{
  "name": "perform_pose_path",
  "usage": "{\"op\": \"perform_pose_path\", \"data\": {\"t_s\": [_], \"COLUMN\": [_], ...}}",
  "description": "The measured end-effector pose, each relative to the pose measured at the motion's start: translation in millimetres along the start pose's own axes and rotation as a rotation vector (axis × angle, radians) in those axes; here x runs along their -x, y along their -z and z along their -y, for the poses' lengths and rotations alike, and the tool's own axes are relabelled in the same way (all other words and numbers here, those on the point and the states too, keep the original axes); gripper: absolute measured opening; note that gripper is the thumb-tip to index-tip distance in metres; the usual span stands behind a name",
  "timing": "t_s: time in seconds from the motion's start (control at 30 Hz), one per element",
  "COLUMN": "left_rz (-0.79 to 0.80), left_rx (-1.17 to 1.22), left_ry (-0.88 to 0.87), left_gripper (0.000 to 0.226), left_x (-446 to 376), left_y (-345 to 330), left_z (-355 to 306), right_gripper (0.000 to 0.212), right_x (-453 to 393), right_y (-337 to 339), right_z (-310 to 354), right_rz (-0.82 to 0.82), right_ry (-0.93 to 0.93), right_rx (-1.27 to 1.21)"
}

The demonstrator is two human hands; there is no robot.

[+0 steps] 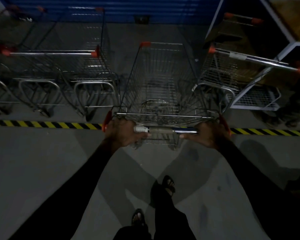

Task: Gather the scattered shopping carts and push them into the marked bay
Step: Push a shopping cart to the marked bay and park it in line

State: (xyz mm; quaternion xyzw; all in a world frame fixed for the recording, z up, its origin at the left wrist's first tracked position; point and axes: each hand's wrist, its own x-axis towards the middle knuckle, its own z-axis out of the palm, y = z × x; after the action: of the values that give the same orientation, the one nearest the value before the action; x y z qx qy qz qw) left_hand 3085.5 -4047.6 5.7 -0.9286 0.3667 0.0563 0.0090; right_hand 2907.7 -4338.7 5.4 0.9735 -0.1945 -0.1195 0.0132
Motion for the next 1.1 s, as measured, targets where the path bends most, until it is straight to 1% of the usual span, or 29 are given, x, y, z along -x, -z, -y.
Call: {"op": "perform_pose_path", "data": {"t_s": [0.1,0.13,0.2,0.27,0.37,0.47,0.53,0.63,0.77,0.87,0.9,0.97,1.0,1.1], "left_rz": [-0.010,-0.021,-0.048,-0.096,-0.210,-0.149,-0.150,-0.194,-0.236,-0.171,-0.142,-0.093,-0.069,-0.019], "left_rx": [-0.029,-0.057,-0.111,-0.099,-0.066,-0.102,-0.134,-0.173,-0.122,-0.140,-0.147,-0.132,-0.121,-0.041], "left_ry": [0.017,0.016,0.031,-0.002,-0.063,-0.037,-0.028,-0.018,-0.031,-0.009,-0.006,0.017,0.033,0.081], "left_gripper": [0.106,0.110,0.103,0.093,0.088,0.089,0.091,0.091,0.092,0.095,0.095,0.099,0.100,0.106], "left_x": [25.4,33.1,49.8,68.7,91.8,99.8,96.9,79.0,34.3,-14.3,-31.6,-67.3,-86.4,-138.9], "left_y": [-8.5,-13.4,-19.4,-23.9,-29.1,-26.3,-25.3,-26.1,-27.9,-21.0,-17.7,-8.2,-3.4,1.9], "left_z": [8.3,11.4,16.3,22.0,32.7,35.7,37.0,46.1,61.9,72.1,74.5,79.6,82.9,96.9], "right_gripper": [0.104,0.106,0.110,0.110,0.107,0.097,0.092,0.094,0.097,0.110,0.110,0.103,0.103,0.113], "right_x": [26.2,34.7,52.6,70.0,87.5,90.8,85.9,67.3,16.2,-36.5,-54.7,-92.9,-112.9,-168.3], "right_y": [-4.4,-6.3,-11.5,-17.3,-15.4,-9.0,-6.8,-5.5,-0.2,9.0,12.5,23.4,28.3,37.7], "right_z": [15.0,20.5,30.8,40.0,55.6,68.1,70.6,70.6,66.8,57.9,56.2,52.8,50.8,40.7], "right_rz": [0.024,0.014,-0.032,-0.056,0.038,0.080,0.088,0.007,-0.046,-0.071,-0.066,-0.025,-0.011,-0.006], "right_ry": [-0.021,-0.029,-0.038,-0.050,-0.063,-0.041,-0.034,-0.026,0.005,0.019,0.017,0.006,-0.008,-0.018], "right_rx": [-0.050,-0.059,-0.043,-0.048,-0.079,-0.028,-0.003,0.021,0.036,-0.012,-0.026,-0.040,-0.055,-0.141]}}
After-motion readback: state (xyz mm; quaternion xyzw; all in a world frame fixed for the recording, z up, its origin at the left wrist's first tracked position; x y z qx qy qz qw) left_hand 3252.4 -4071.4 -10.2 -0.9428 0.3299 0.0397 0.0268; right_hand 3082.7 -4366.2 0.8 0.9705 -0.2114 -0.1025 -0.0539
